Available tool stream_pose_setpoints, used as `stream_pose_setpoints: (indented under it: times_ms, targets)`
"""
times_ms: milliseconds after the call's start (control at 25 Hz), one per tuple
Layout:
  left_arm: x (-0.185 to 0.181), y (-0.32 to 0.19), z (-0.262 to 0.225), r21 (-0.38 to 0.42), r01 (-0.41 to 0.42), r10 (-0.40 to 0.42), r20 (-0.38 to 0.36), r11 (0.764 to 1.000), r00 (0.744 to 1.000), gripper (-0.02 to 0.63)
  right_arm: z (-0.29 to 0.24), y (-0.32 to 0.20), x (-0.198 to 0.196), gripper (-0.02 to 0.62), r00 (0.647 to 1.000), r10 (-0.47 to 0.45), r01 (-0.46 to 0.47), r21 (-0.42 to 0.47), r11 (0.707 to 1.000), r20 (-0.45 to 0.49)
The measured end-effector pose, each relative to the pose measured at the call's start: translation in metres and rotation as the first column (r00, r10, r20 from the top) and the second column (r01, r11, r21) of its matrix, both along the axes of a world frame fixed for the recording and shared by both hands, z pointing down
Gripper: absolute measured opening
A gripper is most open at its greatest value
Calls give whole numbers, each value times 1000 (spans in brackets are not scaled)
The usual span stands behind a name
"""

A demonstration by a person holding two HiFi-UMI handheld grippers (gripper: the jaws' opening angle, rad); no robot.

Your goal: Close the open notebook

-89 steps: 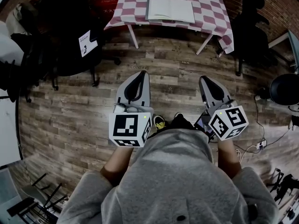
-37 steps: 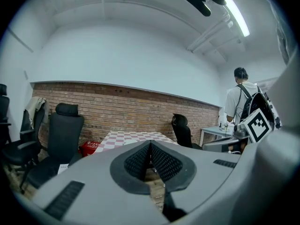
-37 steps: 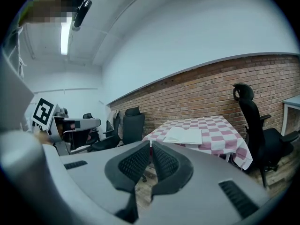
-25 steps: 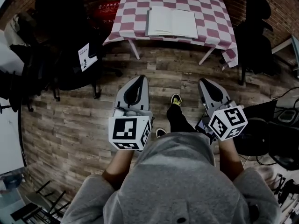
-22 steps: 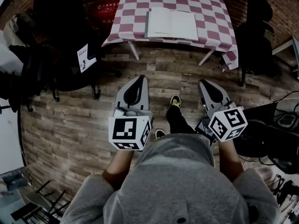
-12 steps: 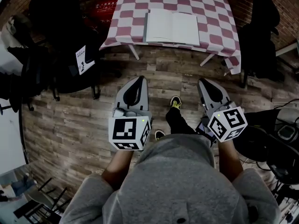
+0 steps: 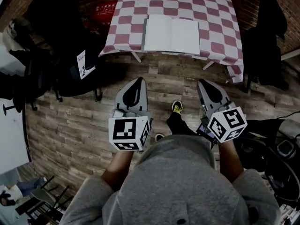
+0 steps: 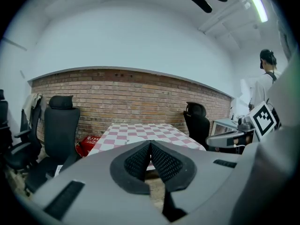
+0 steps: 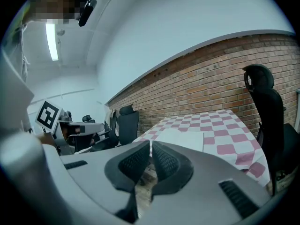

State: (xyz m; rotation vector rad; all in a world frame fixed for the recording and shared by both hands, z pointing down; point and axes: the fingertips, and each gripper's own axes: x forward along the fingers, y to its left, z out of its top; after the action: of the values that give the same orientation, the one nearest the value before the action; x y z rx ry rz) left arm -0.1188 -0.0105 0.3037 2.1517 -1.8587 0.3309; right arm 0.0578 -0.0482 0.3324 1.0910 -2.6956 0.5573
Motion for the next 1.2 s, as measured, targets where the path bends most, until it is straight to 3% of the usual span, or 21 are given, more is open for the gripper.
stream_pose_setpoints:
  times_ms: [1200]
  targets:
    - [16, -100, 4, -25, 86, -85, 61, 996, 995, 11, -3, -114, 3, 35, 994, -99, 98, 21, 995, 54]
